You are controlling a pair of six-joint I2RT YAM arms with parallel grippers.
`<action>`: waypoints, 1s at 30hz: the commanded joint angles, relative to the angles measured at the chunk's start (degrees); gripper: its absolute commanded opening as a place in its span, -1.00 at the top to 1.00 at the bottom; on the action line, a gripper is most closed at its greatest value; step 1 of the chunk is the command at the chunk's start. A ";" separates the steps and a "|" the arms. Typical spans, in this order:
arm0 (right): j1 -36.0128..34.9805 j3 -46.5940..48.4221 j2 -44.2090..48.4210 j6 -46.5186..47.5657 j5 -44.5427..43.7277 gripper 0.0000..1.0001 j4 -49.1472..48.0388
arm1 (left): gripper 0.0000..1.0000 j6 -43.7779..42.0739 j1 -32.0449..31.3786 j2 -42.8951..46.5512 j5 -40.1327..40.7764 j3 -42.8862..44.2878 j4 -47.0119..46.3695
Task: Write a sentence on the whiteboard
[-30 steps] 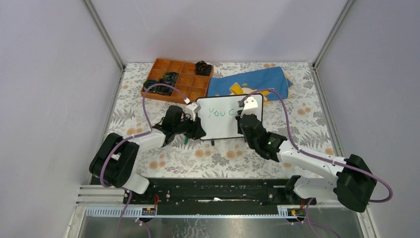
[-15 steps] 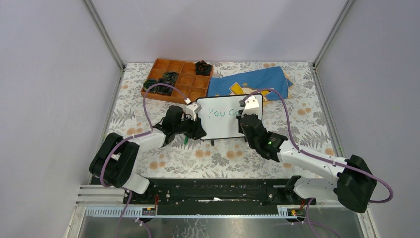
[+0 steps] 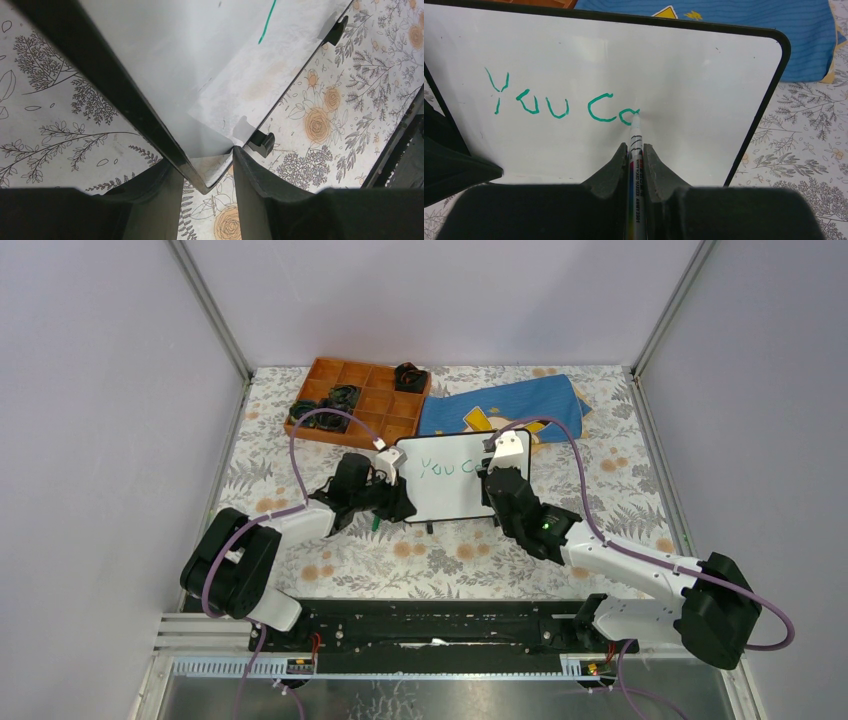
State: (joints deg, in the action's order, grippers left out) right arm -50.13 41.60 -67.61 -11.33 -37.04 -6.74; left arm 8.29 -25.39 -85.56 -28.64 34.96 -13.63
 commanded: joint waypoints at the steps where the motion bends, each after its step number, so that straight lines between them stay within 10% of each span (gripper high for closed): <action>1: 0.70 2.27 0.75 0.62 -1.92 1.00 -2.00 | 0.08 -1.35 -0.40 -0.13 1.35 1.56 -0.17; 30: 0.75 -0.42 1.94 -1.23 0.12 1.00 1.25 | 0.09 -1.53 -0.78 -0.13 1.71 1.69 0.18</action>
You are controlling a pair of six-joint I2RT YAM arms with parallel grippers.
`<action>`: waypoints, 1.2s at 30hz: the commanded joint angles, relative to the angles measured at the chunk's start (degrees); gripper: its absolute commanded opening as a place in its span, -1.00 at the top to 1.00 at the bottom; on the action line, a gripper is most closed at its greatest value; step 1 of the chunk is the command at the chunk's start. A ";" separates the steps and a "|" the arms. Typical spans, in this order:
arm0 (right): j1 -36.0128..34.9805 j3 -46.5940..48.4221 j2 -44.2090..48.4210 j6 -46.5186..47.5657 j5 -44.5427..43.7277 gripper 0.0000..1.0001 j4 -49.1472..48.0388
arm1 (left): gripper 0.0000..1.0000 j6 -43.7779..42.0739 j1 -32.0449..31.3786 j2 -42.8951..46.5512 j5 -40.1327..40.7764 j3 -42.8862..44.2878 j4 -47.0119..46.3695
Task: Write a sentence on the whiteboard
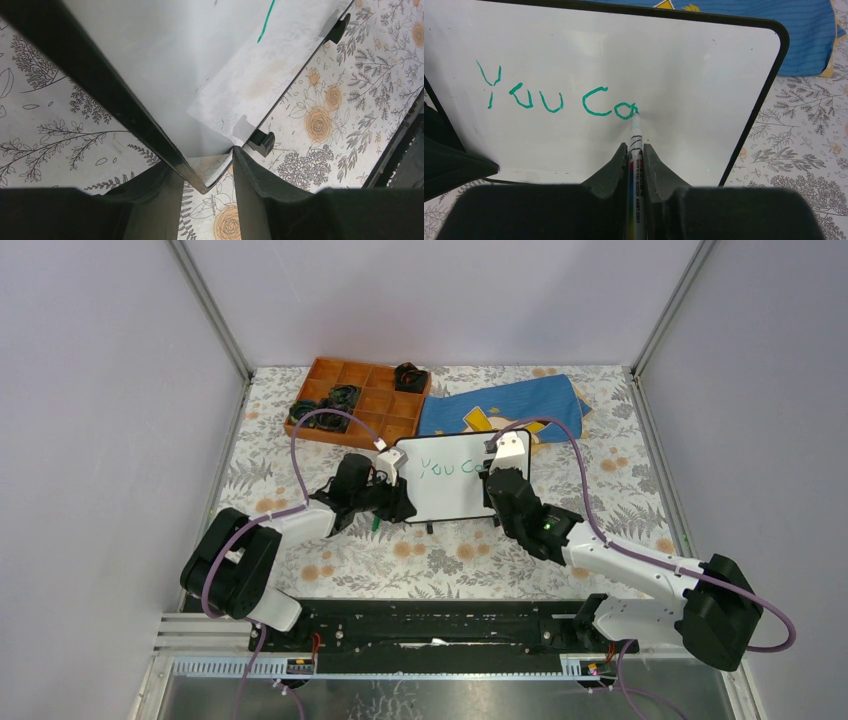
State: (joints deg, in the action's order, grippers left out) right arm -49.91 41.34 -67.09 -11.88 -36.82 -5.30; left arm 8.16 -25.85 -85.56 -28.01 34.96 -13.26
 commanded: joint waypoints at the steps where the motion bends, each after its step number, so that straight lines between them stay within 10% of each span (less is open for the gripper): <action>1: 0.55 -0.32 1.45 -0.77 -0.10 1.00 -0.11 | 0.09 -1.40 -0.30 -0.21 1.04 1.69 -0.19; 36: 1.25 2.54 2.70 0.59 -0.93 1.00 -3.14 | 0.09 -1.65 -0.70 -0.11 1.46 1.70 0.16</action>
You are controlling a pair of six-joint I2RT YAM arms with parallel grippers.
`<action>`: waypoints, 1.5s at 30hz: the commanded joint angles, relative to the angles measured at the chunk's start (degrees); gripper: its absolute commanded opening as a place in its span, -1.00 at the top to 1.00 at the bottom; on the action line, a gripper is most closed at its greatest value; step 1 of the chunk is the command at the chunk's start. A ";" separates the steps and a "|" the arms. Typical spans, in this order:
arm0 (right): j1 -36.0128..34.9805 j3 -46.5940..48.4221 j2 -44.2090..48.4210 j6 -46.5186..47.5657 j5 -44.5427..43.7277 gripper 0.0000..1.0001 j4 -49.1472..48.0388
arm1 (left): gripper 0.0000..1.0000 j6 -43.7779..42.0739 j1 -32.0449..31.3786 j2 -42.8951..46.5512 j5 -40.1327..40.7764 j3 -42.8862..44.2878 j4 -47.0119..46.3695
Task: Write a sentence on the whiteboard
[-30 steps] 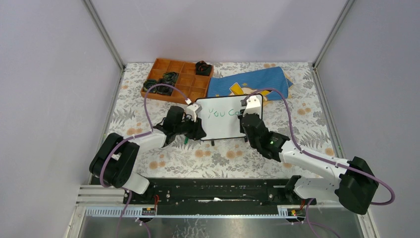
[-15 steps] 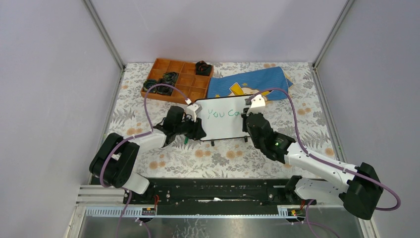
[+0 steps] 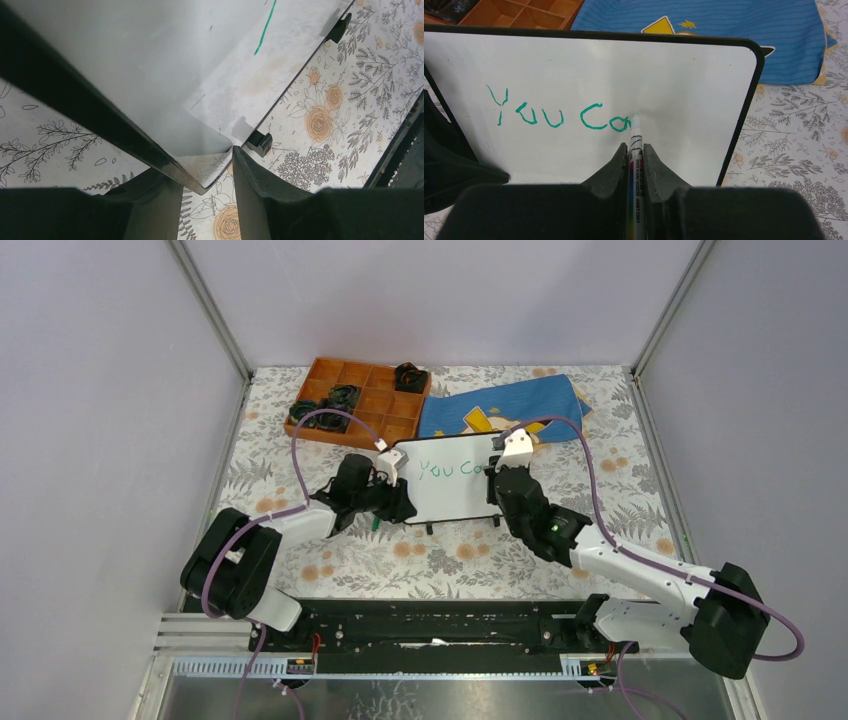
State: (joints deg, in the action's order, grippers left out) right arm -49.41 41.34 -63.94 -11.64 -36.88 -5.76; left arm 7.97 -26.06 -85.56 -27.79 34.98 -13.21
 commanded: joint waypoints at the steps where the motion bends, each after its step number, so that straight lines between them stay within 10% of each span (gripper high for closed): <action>1: 0.76 2.47 -0.60 0.24 -0.81 1.00 -2.61 | 0.09 -1.46 -0.47 -0.10 1.25 1.70 0.12; 45: 0.99 1.09 -0.92 -1.54 -1.55 1.00 -0.30 | 0.09 -1.90 -1.27 -0.21 2.35 1.82 0.82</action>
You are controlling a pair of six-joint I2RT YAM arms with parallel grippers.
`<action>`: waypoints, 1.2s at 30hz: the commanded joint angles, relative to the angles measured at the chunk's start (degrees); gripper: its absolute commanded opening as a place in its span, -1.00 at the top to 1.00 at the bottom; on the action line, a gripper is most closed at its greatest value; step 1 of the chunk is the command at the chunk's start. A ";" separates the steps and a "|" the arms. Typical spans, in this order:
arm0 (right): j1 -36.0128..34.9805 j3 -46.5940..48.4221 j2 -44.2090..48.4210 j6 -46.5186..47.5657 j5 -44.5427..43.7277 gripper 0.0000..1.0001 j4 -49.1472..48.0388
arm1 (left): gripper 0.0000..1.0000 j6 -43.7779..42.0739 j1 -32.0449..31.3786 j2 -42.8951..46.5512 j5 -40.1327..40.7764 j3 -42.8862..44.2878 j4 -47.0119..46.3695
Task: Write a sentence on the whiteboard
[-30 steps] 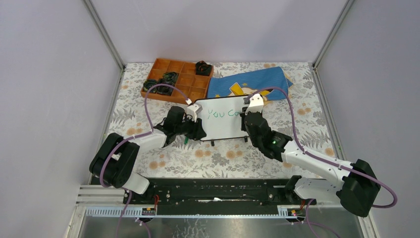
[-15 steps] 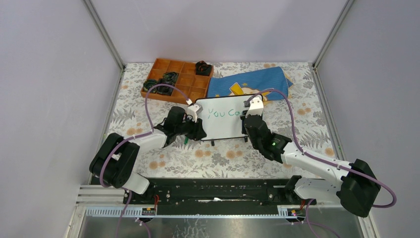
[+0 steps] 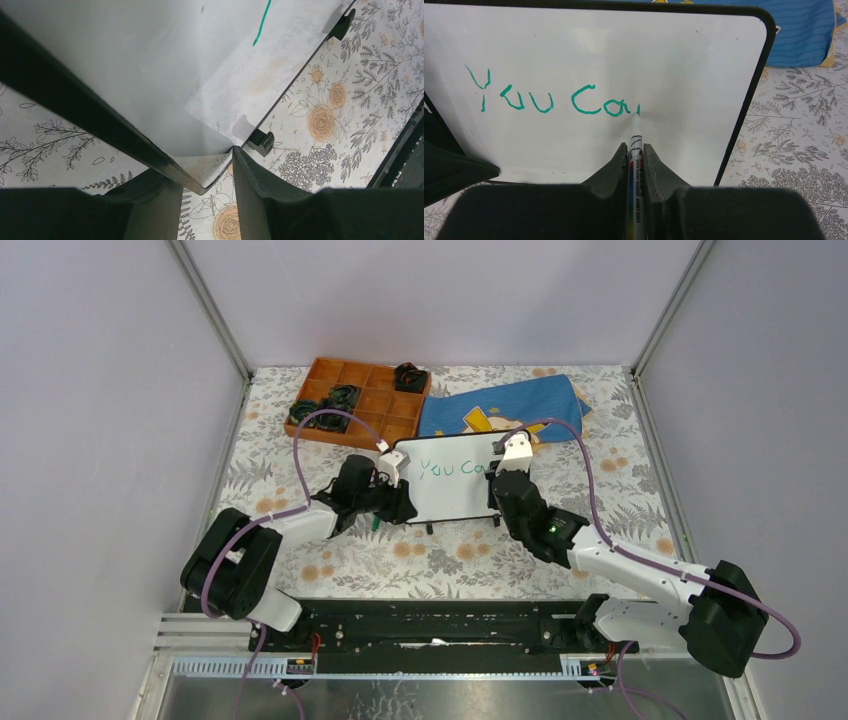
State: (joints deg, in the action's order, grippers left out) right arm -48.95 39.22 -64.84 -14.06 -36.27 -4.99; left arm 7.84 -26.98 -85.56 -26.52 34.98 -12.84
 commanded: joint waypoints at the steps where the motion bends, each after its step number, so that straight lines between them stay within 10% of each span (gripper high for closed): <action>1: 0.55 3.37 -0.02 1.12 -2.29 1.00 -1.20 | 0.09 -1.77 -0.40 -0.21 1.07 1.78 0.49; 36: 2.39 3.29 1.22 1.94 -3.75 1.00 0.64 | 0.11 -1.90 -0.52 -0.26 1.28 1.84 0.62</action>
State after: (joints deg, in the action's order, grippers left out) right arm -47.22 41.41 -65.52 -12.23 -37.93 -4.89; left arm 7.51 -27.03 -85.56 -26.50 35.07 -12.71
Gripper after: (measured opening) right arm 0.161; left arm 0.450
